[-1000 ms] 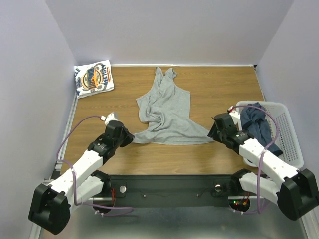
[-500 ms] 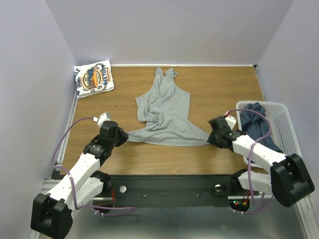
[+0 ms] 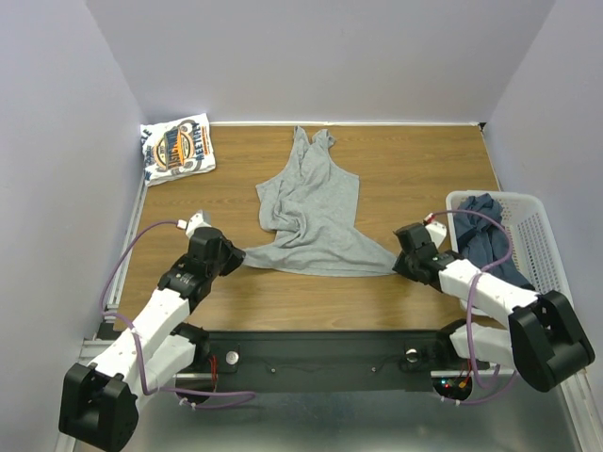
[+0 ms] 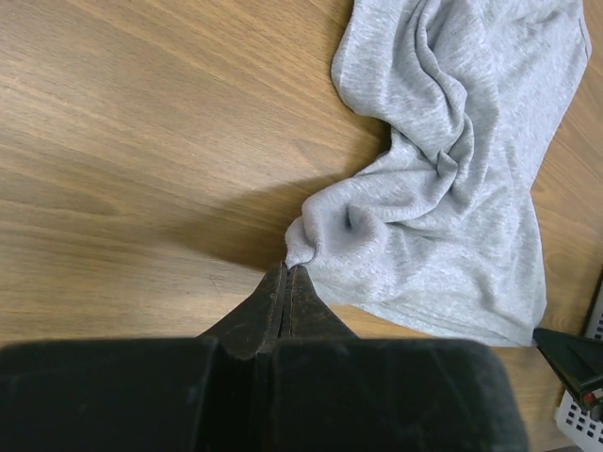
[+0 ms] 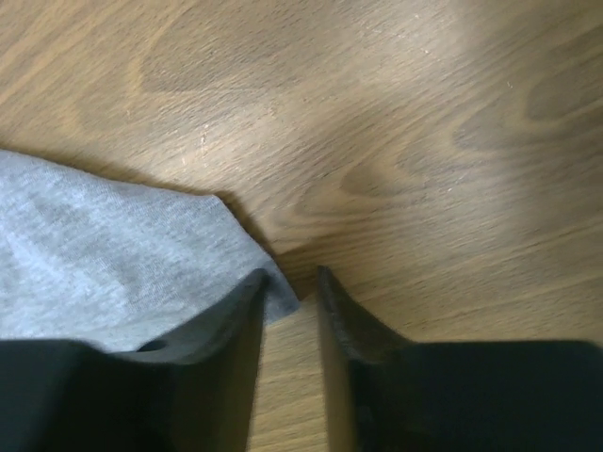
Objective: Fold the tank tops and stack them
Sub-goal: Flatten the tank top out
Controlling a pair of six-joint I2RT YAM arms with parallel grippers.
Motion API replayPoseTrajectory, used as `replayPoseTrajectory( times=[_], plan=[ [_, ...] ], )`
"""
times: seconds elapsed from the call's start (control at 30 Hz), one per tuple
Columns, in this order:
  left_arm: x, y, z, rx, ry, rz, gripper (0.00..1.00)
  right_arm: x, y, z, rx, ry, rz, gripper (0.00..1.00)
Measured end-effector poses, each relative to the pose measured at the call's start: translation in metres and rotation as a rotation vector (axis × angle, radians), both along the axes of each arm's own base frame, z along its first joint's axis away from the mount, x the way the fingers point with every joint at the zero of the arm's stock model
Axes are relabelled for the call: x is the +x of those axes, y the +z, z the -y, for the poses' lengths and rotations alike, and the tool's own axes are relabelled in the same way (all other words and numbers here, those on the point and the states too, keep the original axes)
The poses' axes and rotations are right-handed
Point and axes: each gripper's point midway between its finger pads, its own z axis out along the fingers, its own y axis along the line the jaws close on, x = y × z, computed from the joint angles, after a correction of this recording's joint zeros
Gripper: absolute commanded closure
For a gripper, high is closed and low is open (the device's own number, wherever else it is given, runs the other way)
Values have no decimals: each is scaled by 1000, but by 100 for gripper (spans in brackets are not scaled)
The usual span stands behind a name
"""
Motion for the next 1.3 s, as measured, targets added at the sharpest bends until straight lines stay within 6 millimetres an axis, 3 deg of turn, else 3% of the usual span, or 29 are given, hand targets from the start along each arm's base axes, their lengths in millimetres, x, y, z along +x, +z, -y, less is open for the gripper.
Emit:
replayPoseTrajectory(
  times=[0.07,0.13,0.27,0.37,0.43,0.57,0.67,0.83,0.9,1.0,1.03,1.13,1.3],
  plan=[
    [1,1,1,-6,-4,2,100,-1,-1,0,4,0,2,90],
    [1,0,2,-9,-8,0,100,-1,-1,0,16,-10,6,98],
    [0,2,5,-12,-29,4,100,0,3,-6,52,1,16,100],
    [4,15,8,-9,-53,25,100,7,23,-11,73,8,53,100],
    [9,34,11,-6,-73,55,100,23,59,-16,90,15,117,99],
    [28,108,18,-10,-108,200,100,69,178,-30,145,25,361,100],
    [42,194,22,-33,-118,365,100,91,292,-30,171,18,590,100],
    [41,342,20,-85,-113,672,100,95,421,-17,181,-14,844,100],
    [36,387,17,-102,-108,766,100,93,455,-11,171,-27,909,100],
    [31,434,15,-119,-103,857,100,91,487,-4,149,-41,967,100],
    [28,450,14,-126,-102,889,100,90,508,-1,152,-48,1007,100],
    [25,484,15,-144,-109,959,100,83,541,6,139,-52,1074,100],
    [21,523,18,-168,-127,1040,100,58,593,20,134,-56,1200,100]
  ],
)
